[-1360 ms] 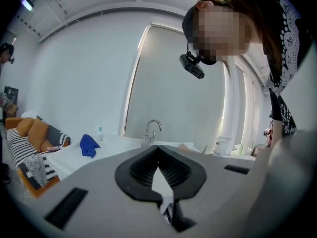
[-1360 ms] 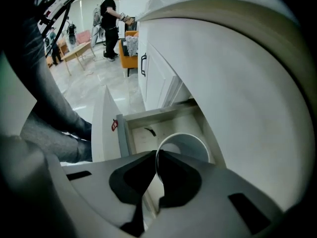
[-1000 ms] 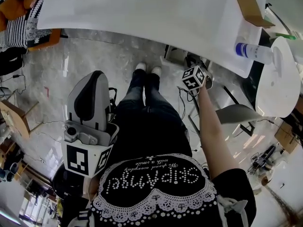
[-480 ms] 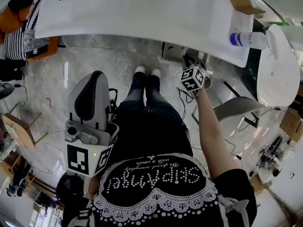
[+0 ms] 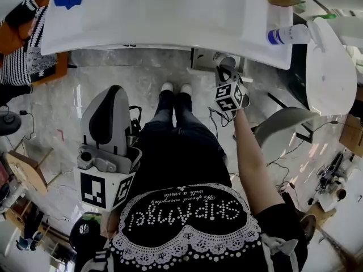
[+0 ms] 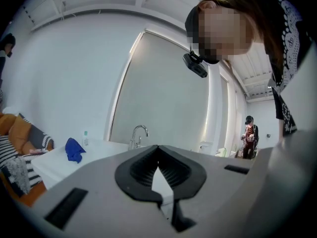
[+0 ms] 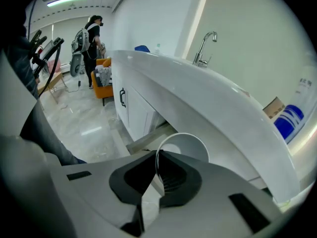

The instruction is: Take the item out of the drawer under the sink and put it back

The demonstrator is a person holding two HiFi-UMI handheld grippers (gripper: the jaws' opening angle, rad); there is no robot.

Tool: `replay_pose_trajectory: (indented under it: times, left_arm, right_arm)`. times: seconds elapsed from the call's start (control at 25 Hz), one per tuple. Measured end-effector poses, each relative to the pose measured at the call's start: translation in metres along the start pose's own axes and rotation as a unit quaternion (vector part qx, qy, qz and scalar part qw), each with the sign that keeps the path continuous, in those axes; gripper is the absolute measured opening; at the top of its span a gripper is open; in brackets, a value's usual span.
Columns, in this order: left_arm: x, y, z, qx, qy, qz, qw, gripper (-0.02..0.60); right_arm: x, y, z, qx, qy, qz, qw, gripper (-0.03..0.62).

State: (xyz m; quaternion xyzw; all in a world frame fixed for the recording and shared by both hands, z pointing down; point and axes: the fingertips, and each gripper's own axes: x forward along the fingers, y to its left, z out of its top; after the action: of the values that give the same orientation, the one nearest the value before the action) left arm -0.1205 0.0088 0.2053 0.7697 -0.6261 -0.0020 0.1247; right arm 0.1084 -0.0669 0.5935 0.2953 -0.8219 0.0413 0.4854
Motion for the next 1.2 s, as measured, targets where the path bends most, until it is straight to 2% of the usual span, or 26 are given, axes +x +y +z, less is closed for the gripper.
replay_pose_trajectory:
  times: [0.36, 0.64, 0.8, 0.96, 1.2]
  left_arm:
    - [-0.001, -0.013, -0.003, -0.009, -0.003, -0.044, 0.999, 0.005]
    - [-0.002, -0.02, 0.0, -0.011, -0.012, -0.07, 0.9974, 0.005]
    - [0.0, -0.021, 0.004, -0.012, -0.02, -0.075, 0.9969, 0.005]
    - [0.002, -0.018, 0.012, -0.012, -0.034, -0.076, 0.9965, 0.004]
    - [0.004, -0.018, 0.019, -0.01, -0.047, -0.085, 0.9952, 0.005]
  right_arm:
    - [-0.037, -0.003, 0.005, 0.083, -0.028, -0.032, 0.996, 0.025]
    - [-0.076, -0.006, 0.022, 0.153, -0.074, -0.059, 0.984, 0.025]
    - [-0.1, -0.008, 0.036, 0.188, -0.106, -0.067, 0.974, 0.025]
    - [-0.135, -0.018, 0.052, 0.22, -0.147, -0.093, 0.96, 0.025]
    - [-0.185, -0.029, 0.078, 0.235, -0.199, -0.116, 0.944, 0.025]
